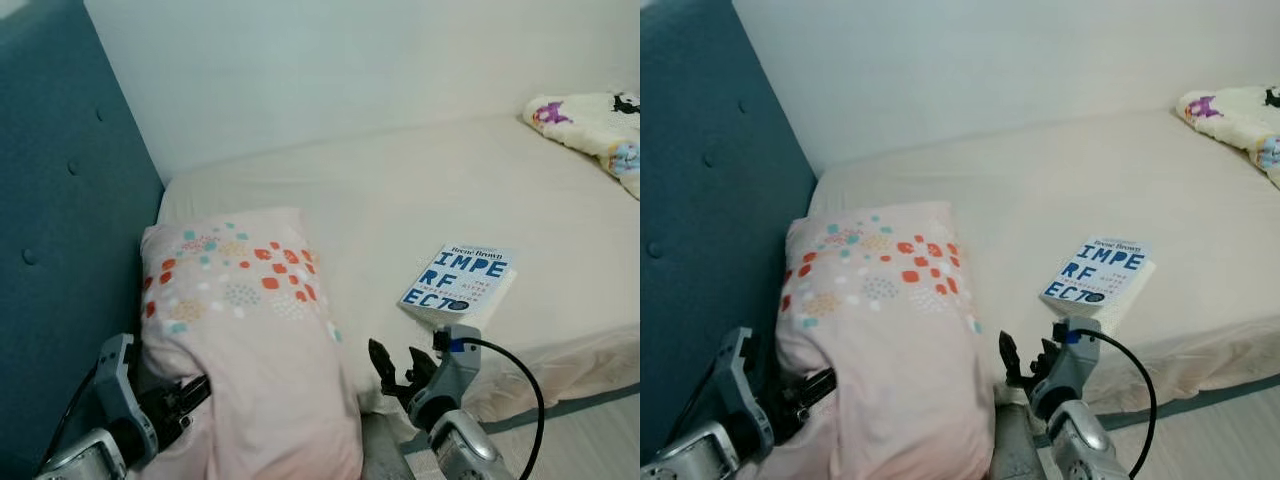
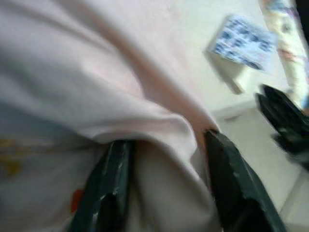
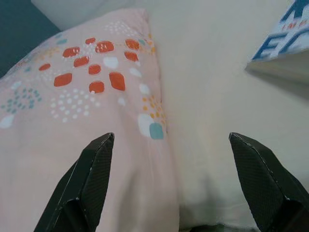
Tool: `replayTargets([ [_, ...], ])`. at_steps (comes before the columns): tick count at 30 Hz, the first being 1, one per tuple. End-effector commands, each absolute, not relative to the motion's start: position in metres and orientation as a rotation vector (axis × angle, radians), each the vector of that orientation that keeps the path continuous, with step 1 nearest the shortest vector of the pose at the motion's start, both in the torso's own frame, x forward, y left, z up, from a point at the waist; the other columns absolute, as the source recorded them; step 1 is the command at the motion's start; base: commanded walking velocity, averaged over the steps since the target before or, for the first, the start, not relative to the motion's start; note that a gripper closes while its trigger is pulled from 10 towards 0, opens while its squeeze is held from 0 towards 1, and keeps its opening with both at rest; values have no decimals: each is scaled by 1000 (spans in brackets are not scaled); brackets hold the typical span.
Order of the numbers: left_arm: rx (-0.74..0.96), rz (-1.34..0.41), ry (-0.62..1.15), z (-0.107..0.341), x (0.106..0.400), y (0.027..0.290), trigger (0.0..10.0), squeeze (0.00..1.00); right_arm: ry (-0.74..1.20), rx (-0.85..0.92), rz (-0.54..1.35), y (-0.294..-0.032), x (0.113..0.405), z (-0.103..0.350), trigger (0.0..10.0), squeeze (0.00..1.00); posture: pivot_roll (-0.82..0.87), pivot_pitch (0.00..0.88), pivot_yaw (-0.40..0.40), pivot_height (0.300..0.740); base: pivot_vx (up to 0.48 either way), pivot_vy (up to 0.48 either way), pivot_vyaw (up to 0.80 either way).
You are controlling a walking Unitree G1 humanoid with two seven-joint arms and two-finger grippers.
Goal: Clean up the room
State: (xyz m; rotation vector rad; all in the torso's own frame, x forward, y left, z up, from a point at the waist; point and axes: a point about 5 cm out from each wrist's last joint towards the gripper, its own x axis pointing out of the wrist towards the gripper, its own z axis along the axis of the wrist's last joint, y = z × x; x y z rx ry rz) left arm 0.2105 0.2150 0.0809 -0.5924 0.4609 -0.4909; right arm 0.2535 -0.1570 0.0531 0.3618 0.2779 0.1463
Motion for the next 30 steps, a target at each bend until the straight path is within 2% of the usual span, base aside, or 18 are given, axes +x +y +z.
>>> replayTargets([
  [1,-558,-597,497,80,209,210,10000,1000,277,354,138,-160,256,51,10000,0,-160,55,69,611,0,0,0],
  [3,-454,-573,559,68,210,217,10000,1000,269,346,140,-161,260,53,10000,0,-164,45,68,611,0,0,0],
  [4,-454,-573,559,68,210,217,10000,1000,269,346,140,-161,260,53,10000,0,-164,45,68,611,0,0,0],
  [8,-145,-350,614,46,223,249,10000,1000,257,338,141,-162,266,55,10000,0,-164,22,64,611,0,0,0],
  [12,-13,-230,603,43,230,267,10000,1000,252,332,141,-163,268,55,10000,0,-163,4,63,611,0,0,0],
  [17,72,-78,535,54,242,288,10000,1000,245,328,139,-164,273,55,10000,0,-163,0,61,611,0,0,0],
  [18,113,55,501,64,248,307,10000,1000,240,326,134,-166,276,55,10000,0,-162,0,55,611,0,0,0],
  [19,113,55,501,64,248,307,10000,1000,240,326,134,-166,276,55,10000,0,-162,0,55,611,0,0,0],
  [21,216,121,461,75,253,322,10000,1000,237,320,131,-167,279,56,10000,0,-162,0,53,611,0,0,0],
  [23,258,123,451,79,255,326,10000,1000,236,317,130,-168,280,56,10000,0,-160,0,51,611,0,0,0],
  [25,344,13,496,83,257,327,10000,1000,230,313,130,-169,284,58,10000,0,-155,0,45,611,0,0,0],
  [27,344,13,496,83,257,327,10000,1000,230,313,130,-169,284,58,10000,0,-155,0,45,611,0,0,0],
  [28,425,-71,534,82,255,325,10000,1000,226,312,131,-170,286,59,10000,0,-152,0,43,611,0,0,0],
  [30,436,-131,539,88,255,324,10000,1000,223,312,132,-171,288,60,10000,0,-148,0,39,611,0,0,0],
])
